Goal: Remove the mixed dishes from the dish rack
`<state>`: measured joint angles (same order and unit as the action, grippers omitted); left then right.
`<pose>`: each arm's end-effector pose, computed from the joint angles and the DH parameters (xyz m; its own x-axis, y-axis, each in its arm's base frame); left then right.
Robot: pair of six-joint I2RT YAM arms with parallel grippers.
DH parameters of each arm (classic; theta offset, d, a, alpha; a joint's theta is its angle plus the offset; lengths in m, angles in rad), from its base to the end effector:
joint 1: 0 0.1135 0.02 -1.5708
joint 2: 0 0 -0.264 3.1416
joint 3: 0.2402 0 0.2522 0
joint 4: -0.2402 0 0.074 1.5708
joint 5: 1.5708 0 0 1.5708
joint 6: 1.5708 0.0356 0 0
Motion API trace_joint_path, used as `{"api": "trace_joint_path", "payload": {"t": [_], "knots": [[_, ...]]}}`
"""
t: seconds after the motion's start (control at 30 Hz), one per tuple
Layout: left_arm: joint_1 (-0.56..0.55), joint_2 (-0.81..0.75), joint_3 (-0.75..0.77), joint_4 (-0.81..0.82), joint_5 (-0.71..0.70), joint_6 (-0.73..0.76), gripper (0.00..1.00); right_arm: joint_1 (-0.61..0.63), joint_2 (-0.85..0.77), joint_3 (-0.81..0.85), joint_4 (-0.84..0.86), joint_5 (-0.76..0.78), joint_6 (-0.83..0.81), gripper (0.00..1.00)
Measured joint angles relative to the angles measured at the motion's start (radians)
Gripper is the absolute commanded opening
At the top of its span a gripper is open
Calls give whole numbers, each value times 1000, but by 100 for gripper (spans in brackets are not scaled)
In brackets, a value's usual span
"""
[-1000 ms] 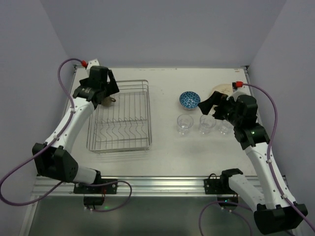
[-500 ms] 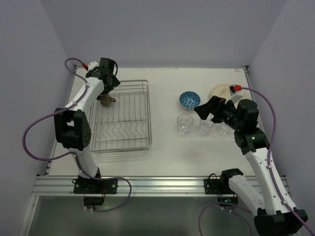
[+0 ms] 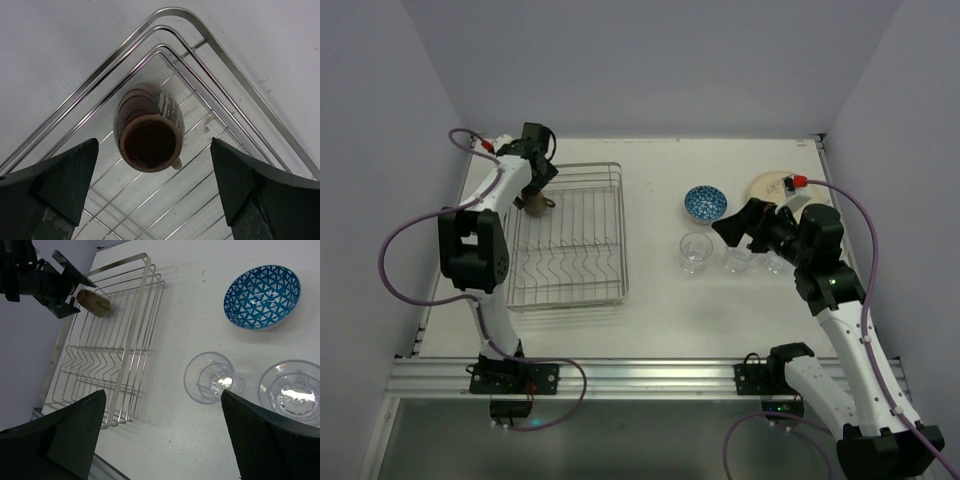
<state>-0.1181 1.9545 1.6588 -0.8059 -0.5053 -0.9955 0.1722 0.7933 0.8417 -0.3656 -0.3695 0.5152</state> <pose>0.4173 -0.0322 0.2505 -0.3861 -0.6935 -0.6083 -0.8053 0.5750 -0.1445 0.1736 0.0432 0.3400 -0.5127 0.3772 -0.7713 -0.2818 0.7746 0.5662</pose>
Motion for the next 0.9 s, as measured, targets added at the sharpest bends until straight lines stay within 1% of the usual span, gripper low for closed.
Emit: {"api": "trace_joint_path", "payload": {"t": [0.1, 0.17, 0.7, 0.83, 0.9], "knots": [[8, 19, 0, 0, -4, -13, 95, 0, -6, -4, 6, -10, 1, 99], [11, 28, 0, 1, -4, -18, 91, 3, -10, -14, 15, -20, 2, 99], [12, 82, 0, 4, -6, -61, 84, 5, -11, -32, 18, -38, 2, 99], [12, 89, 0, 4, -7, -66, 79, 5, -11, -34, 21, -39, 2, 99], [12, 90, -1, 4, -8, -69, 73, 6, -11, -37, 23, -41, 1, 99]]}}
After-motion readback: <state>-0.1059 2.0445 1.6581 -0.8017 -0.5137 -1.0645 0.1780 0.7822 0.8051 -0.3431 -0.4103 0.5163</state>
